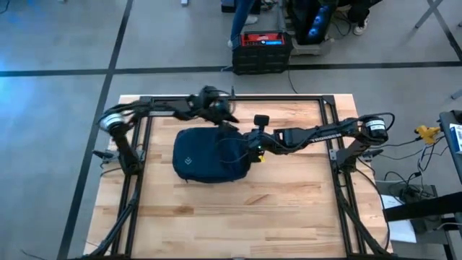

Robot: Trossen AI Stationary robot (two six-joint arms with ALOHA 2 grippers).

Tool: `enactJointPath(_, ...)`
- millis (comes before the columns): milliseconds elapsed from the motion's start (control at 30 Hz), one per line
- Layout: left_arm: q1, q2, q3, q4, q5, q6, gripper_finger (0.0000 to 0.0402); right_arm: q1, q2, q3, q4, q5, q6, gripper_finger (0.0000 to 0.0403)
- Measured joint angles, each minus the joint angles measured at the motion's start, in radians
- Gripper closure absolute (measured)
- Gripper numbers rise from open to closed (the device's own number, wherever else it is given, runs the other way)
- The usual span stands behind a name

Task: Unpack backpack
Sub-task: Close the backpack

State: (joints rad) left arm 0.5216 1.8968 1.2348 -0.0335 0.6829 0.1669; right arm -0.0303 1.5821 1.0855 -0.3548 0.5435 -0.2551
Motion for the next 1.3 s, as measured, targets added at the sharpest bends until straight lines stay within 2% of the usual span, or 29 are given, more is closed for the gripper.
enactJointPath(167, -0.002, 0.094, 0.185, -0.289, 0.047, 0.130, 0.0238, -0.003, -0.003, 0.000, -0.075, 0.006, 0.034, 0.0403)
enactJointPath(333, -0.001, 0.115, 0.256, -0.422, 0.068, 0.206, 0.0244, -0.003, -0.003, 0.000, -0.083, 0.007, 0.029, 0.0403)
enactJointPath(567, 0.003, 0.090, 0.263, -0.456, 0.105, 0.218, 0.0233, -0.012, -0.003, -0.002, -0.088, 0.008, 0.028, 0.0403)
enactJointPath(733, -0.010, 0.128, 0.230, -0.401, 0.187, 0.201, 0.0215, -0.011, -0.003, -0.002, -0.086, 0.007, 0.036, 0.0403)
enactJointPath(933, -0.014, 0.155, 0.212, -0.331, 0.115, 0.181, 0.0209, -0.009, -0.003, -0.002, -0.085, 0.007, 0.047, 0.0403)
enactJointPath(1033, -0.013, 0.155, 0.212, -0.326, 0.114, 0.181, 0.0247, -0.005, -0.003, -0.002, -0.096, 0.007, 0.057, 0.0403)
enactJointPath(1167, -0.014, 0.149, 0.212, -0.330, 0.114, 0.190, 0.0363, 0.000, -0.003, -0.002, -0.133, 0.007, 0.101, 0.0403)
enactJointPath(1200, -0.012, 0.149, 0.212, -0.329, 0.112, 0.188, 0.0381, 0.003, -0.004, -0.002, -0.141, 0.007, 0.110, 0.0403)
enactJointPath(1300, -0.006, 0.142, 0.212, -0.329, 0.067, 0.186, 0.0395, 0.016, -0.008, -0.002, -0.163, 0.008, 0.146, 0.0403)
